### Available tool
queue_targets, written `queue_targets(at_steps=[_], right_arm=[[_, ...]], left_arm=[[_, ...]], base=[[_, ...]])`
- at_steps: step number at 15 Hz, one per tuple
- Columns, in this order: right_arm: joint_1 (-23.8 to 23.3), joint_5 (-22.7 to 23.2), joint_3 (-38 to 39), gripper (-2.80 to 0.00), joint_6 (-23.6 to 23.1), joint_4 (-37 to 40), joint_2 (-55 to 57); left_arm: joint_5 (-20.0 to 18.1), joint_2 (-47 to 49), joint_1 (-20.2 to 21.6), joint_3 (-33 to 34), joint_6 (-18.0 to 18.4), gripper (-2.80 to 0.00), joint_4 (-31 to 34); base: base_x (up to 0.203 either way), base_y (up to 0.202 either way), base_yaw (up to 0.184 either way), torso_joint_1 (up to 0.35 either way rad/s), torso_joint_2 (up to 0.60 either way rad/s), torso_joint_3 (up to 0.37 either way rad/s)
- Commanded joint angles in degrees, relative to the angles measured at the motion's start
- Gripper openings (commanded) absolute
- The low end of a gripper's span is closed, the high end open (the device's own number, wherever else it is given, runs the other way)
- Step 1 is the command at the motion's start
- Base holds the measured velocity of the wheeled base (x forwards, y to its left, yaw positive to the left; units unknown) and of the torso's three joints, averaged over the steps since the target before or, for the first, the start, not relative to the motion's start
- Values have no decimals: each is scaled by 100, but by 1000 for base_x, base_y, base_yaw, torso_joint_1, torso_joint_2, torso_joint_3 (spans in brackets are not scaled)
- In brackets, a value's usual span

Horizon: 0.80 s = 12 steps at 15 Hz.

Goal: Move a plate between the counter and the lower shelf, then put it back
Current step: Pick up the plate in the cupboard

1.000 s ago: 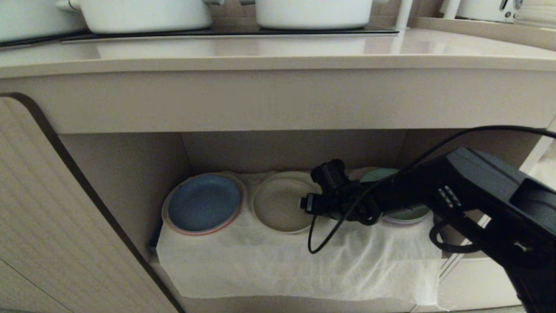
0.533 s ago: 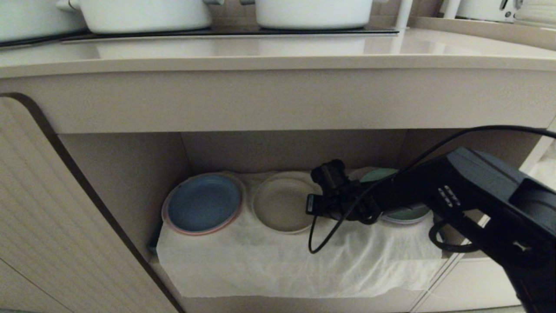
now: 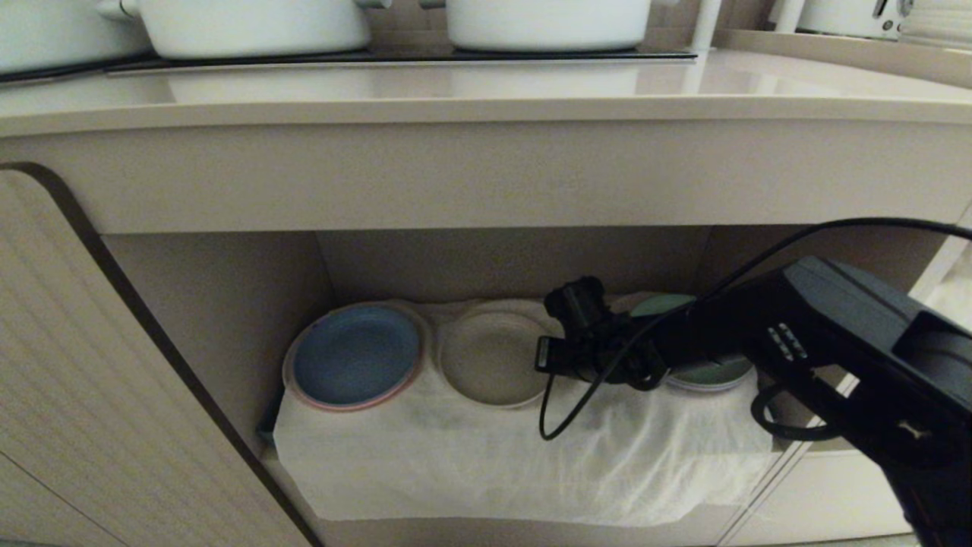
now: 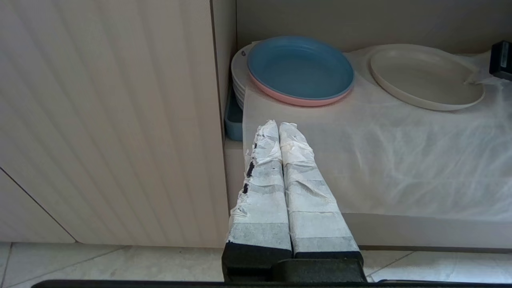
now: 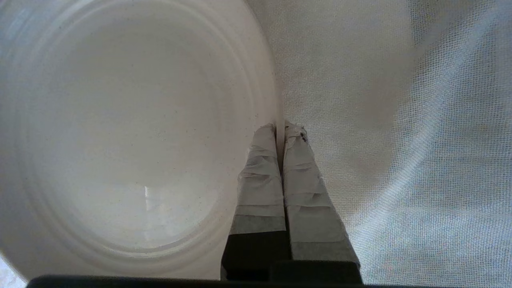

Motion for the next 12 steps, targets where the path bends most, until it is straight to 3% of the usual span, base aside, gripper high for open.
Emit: queue_targets(at_steps=[1,12], right_arm=[[4,-6,24,-280,16,0,-14],[-14,44,575,-280,68,290,-513]], left_arm=[[2,-2,0,0,-3,-280,-1],[2,-2,0,0,-3,-280,-1]], base=[[0,0,0,0,0,0],[0,0,0,0,0,0]])
